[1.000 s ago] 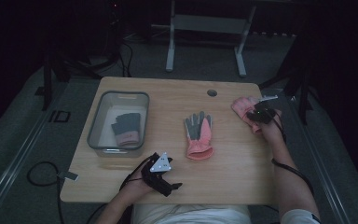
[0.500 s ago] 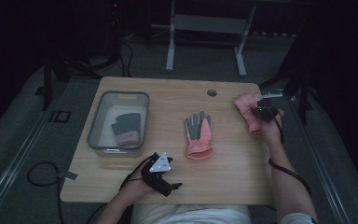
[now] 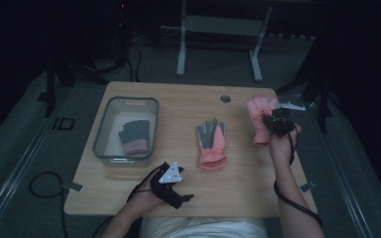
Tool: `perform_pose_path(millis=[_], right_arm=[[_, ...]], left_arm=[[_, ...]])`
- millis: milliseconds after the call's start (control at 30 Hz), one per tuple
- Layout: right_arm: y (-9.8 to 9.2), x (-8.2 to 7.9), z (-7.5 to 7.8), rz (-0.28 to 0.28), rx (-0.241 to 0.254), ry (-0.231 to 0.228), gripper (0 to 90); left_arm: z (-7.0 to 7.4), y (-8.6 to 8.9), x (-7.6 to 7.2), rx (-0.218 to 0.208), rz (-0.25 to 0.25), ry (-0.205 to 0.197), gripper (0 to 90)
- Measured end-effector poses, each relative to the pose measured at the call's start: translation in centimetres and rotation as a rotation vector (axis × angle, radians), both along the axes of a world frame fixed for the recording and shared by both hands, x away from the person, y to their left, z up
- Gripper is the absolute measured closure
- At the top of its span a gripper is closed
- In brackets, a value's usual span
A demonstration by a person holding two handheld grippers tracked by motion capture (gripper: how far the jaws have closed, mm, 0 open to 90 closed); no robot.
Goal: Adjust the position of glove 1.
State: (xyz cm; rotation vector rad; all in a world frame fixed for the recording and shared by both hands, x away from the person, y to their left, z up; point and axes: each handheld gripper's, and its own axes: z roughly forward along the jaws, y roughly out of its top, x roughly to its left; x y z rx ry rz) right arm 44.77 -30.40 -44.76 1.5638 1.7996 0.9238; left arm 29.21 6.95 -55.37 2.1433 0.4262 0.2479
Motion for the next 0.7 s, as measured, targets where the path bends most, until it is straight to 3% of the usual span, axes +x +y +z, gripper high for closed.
perform_pose_path(millis=[100,200,433,533,700], right_arm=[[0.9,-1.2,0.2,-0.007,0.015,-0.016,85.6],[1.3,-2.4,0.0,-0.022,0.061,-0.019,85.6],[2.2,-4.7,-1.8,-0.066,0.098,0.010,85.6],[2.5,-5.4,-2.5,-0.070,0.061,0.011,85.4],[2.7,-5.9,-3.5,-0.081,0.086,0.025,85.4]], left_arm=[[0.0,0.0,0.0,0.000,0.003,-0.007,2.2],[0.0,0.0,0.0,0.003,-0.001,-0.009,2.2],[0.0,-0.2,-0.1,0.012,-0.001,-0.014,2.2],[0.1,-0.1,-0.1,0.016,-0.004,-0.016,2.2],[0.1,-0.1,-0.1,0.014,-0.003,-0.016,2.2]])
